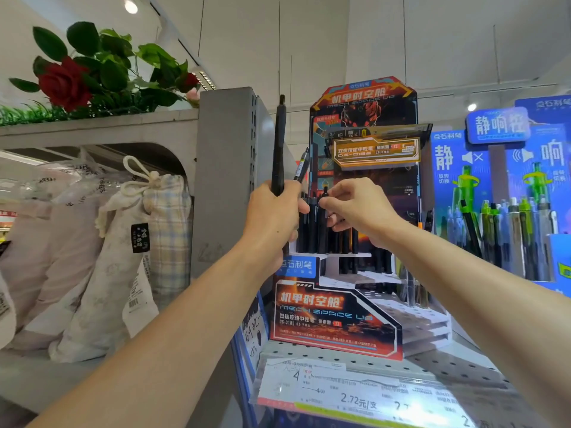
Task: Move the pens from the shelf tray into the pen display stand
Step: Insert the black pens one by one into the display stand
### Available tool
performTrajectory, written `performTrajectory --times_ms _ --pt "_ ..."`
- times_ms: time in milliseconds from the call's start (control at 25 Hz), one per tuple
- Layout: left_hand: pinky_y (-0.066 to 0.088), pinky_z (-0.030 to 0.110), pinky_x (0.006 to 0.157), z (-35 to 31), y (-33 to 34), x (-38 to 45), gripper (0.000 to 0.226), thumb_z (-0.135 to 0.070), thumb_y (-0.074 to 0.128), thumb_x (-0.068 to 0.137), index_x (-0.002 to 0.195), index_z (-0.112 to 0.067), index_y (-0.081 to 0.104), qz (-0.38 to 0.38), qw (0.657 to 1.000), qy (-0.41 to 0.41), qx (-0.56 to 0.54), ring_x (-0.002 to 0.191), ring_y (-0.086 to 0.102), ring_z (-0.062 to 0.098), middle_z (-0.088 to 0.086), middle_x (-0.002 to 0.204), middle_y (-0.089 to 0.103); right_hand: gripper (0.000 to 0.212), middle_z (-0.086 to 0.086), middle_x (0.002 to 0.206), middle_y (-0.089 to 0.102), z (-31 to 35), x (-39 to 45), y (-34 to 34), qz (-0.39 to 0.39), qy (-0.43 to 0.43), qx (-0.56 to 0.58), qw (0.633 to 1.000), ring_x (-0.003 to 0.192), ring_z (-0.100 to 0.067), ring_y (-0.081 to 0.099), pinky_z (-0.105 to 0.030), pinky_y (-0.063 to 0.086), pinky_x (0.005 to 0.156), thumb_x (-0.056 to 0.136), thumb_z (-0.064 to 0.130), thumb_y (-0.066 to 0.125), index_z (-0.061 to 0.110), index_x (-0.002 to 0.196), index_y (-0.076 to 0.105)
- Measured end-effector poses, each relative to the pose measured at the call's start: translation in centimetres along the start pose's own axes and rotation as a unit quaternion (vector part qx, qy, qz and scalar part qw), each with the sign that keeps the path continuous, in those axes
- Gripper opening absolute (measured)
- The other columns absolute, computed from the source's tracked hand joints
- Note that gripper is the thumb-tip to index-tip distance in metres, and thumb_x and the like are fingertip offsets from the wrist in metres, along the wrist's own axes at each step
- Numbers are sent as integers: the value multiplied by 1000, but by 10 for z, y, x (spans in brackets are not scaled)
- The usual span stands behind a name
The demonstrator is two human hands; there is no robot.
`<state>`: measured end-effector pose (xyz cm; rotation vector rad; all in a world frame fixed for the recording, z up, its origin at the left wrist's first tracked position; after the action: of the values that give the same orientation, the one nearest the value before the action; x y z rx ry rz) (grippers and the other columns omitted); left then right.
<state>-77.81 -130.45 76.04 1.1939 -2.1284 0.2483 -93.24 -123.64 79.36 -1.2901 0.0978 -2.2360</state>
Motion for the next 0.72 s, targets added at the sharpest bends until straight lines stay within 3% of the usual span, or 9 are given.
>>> performTrajectory --times_ms 120,360,720 --pt "38 15 39 1 1 -2 22 -26 48 106 114 -14 64 8 1000 2 -1 48 40 5 -2 74 64 19 -13 82 72 -1 1 0 2 1 -9 1000 64 -20 72 -32 63 62 94 16 70 6 109 67" --pt "39 16 40 2 3 -2 24 -35 49 105 116 -21 66 6 1000 16 13 49 42 5 -4 72 62 23 -15 87 71 -3 4 3 25 17 -37 999 69 -23 75 -34 64 62 99 15 62 5 119 63" --pt "39 17 41 7 4 -2 17 -35 52 104 113 -24 62 1 1000 16 16 53 44 7 -1 78 63 19 -14 75 73 -1 3 12 57 23 -89 994 62 -21 74 -36 64 59 98 20 63 1 98 62"
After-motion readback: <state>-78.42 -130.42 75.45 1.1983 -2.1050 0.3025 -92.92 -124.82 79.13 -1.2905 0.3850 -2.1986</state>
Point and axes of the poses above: each hand's wrist, its own x-axis towards the middle knuckle, its own y-axis out of the palm, z = x × y, the point moved 7 cm from there along x, towards the middle knuckle
